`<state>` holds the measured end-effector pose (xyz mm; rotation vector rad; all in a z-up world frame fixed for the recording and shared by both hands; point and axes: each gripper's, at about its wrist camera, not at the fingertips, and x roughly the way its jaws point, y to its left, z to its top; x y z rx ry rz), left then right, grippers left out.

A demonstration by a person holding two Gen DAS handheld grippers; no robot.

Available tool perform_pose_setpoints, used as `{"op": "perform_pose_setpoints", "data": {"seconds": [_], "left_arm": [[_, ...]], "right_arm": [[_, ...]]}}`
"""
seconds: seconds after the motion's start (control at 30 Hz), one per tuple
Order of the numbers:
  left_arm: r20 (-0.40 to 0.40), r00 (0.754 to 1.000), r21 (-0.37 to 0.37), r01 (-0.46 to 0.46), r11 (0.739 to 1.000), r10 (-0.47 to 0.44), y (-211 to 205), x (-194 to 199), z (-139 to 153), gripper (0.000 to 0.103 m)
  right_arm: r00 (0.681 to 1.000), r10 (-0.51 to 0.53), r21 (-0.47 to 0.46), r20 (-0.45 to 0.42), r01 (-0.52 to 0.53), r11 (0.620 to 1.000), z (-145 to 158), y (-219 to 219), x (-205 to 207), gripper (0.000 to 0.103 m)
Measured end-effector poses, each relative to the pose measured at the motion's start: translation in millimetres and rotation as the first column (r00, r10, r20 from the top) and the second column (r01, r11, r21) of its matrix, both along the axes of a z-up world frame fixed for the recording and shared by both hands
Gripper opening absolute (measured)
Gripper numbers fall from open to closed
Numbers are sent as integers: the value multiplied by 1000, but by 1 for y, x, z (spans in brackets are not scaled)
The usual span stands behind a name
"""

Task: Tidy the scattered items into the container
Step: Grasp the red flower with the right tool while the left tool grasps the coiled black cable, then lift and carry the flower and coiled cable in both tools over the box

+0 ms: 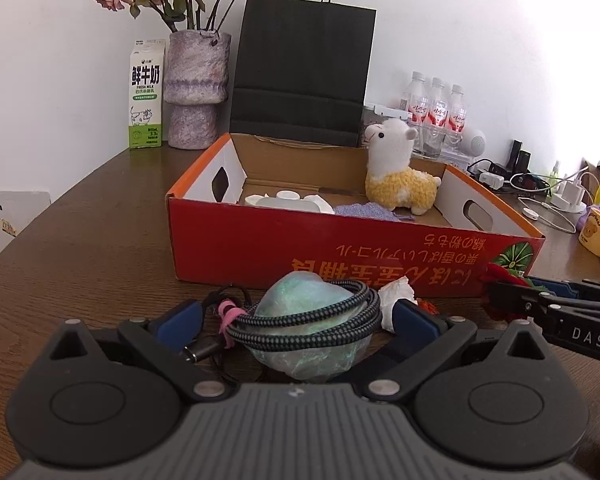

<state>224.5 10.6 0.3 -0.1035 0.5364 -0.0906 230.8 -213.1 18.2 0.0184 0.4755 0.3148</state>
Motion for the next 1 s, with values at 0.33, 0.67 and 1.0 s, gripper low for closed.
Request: {"op": "perform_pose_setpoints", "data": {"seconds": [0.33, 0.67, 1.0], "left_arm": [[-141, 988, -71, -70, 995, 59, 1, 29, 6, 103], [-186, 978, -46, -103, 994, 92, -9, 36, 4, 100], [-191, 975, -85, -134, 987, 116, 0, 30, 8, 91]], "right_arm": [[999, -35, 16, 15, 35, 999, 1, -5, -1, 32], [998, -66, 50, 9, 66, 997, 0, -11, -1, 32], [998, -63, 65, 13, 62, 996, 0, -12, -2, 32]]}}
